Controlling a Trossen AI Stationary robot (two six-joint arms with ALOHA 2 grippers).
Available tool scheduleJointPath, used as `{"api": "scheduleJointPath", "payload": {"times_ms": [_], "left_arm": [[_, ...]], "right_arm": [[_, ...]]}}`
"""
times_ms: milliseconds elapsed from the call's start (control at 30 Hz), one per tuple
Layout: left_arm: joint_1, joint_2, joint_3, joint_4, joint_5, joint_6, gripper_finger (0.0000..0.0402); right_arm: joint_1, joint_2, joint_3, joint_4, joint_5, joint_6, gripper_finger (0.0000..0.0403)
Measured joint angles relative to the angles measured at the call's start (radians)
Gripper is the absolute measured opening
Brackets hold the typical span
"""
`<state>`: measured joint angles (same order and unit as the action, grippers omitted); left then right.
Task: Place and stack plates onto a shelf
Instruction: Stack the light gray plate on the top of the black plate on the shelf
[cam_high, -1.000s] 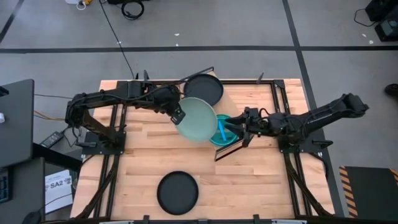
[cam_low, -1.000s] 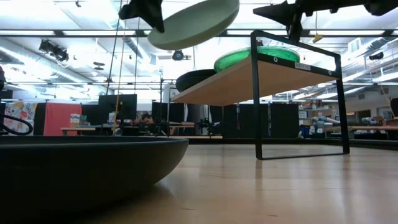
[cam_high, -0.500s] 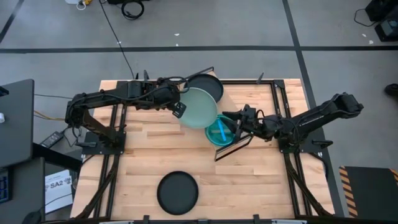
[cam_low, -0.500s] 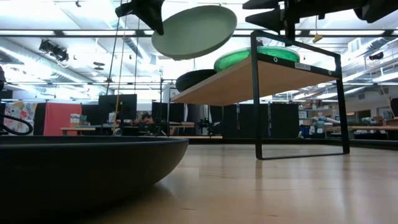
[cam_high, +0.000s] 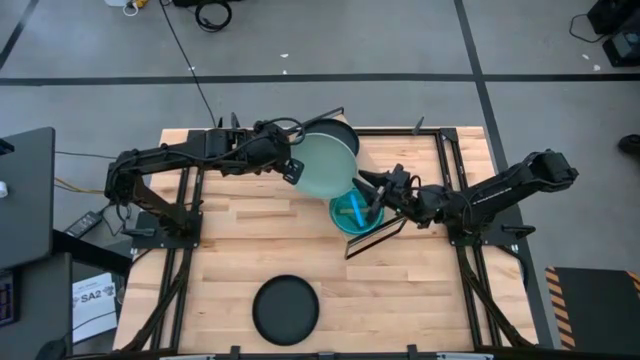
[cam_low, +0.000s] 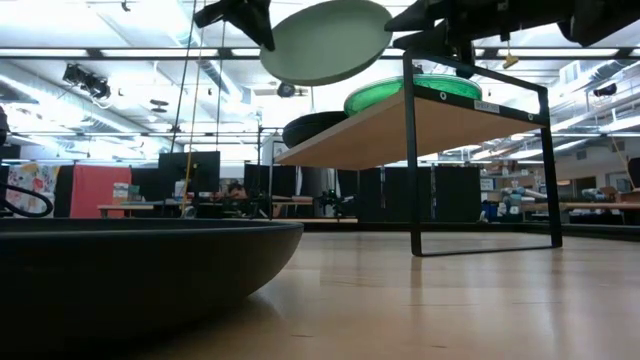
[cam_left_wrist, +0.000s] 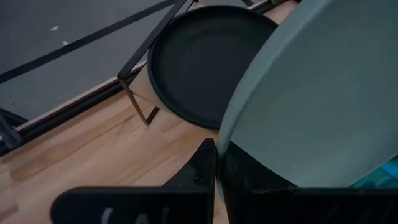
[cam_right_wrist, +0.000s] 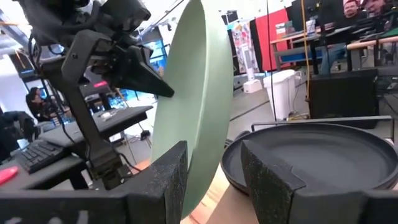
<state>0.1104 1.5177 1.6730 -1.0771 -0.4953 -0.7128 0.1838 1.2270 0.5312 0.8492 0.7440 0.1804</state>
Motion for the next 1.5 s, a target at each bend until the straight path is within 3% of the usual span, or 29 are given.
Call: {"api": "scheduleJointPath", "payload": {"times_ms": [300, 767, 1167, 1500], "left_arm": [[-0.003, 0.0, 0.0, 0.014, -0.003, -0.001, 0.0015], [-0.032, 0.0, 0.0, 0.053, -0.003, 0.068, 0.002], [-0.037, 0.0, 0.0, 0.058, 0.068, 0.096, 0.0093], [-0.037, 0.0, 0.0, 0.06, 0.151, 0.322, 0.0147]], "right_arm": [[-0.045, -0.001, 0.001, 0.013, 0.046, 0.01, 0.0139], [-0.118, -0.001, 0.001, 0.013, 0.066, 0.011, 0.002], [-0.144, -0.001, 0.0, 0.013, 0.052, 0.008, 0.0017], [-0.143, -0.001, 0.0, 0.012, 0.063, 0.006, 0.0016]]}}
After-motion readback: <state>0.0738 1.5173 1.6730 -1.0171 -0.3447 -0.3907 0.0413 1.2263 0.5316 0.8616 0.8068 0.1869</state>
